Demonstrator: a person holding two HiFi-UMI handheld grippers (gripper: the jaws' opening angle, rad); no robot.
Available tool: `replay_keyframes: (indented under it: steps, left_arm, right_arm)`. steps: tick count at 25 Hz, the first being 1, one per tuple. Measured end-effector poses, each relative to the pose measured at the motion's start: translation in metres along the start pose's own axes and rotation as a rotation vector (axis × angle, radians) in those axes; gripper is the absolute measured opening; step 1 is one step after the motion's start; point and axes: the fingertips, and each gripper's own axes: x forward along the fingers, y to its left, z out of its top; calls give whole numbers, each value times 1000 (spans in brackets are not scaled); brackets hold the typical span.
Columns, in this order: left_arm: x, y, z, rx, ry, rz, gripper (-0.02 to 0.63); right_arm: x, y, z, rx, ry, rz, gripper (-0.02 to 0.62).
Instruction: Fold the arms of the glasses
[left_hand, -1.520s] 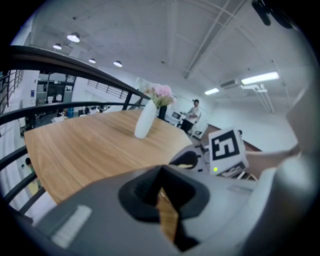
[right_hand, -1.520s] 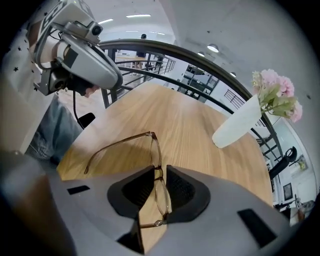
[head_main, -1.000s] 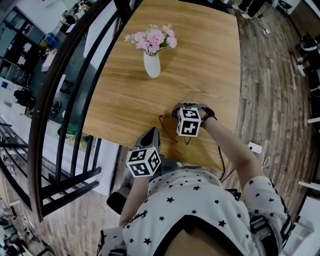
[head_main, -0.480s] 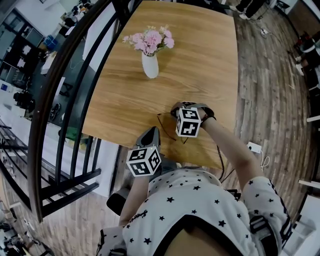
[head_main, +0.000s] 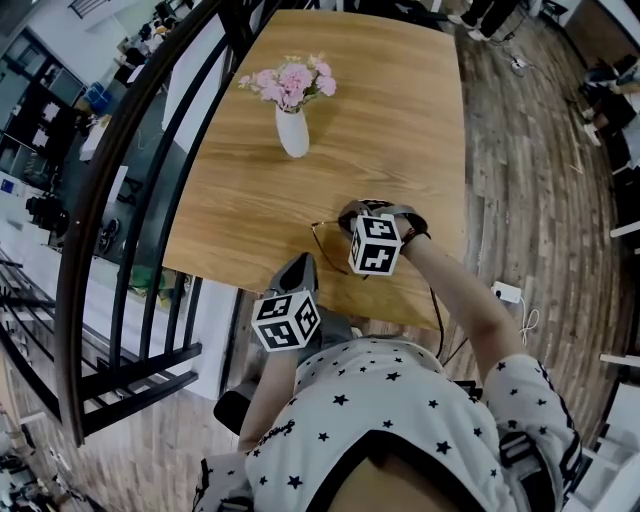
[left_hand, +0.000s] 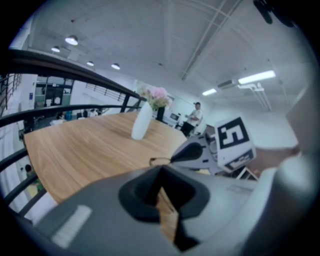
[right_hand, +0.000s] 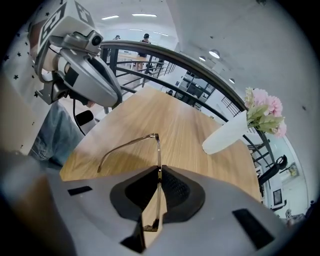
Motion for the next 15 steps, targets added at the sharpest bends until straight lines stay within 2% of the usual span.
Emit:
replay_keyframes:
  steps: [15]
  left_arm:
    - [-16, -16, -2, 25, -45, -16, 8]
  right_arm:
    - [-50, -3, 16, 27, -54, -162, 32]
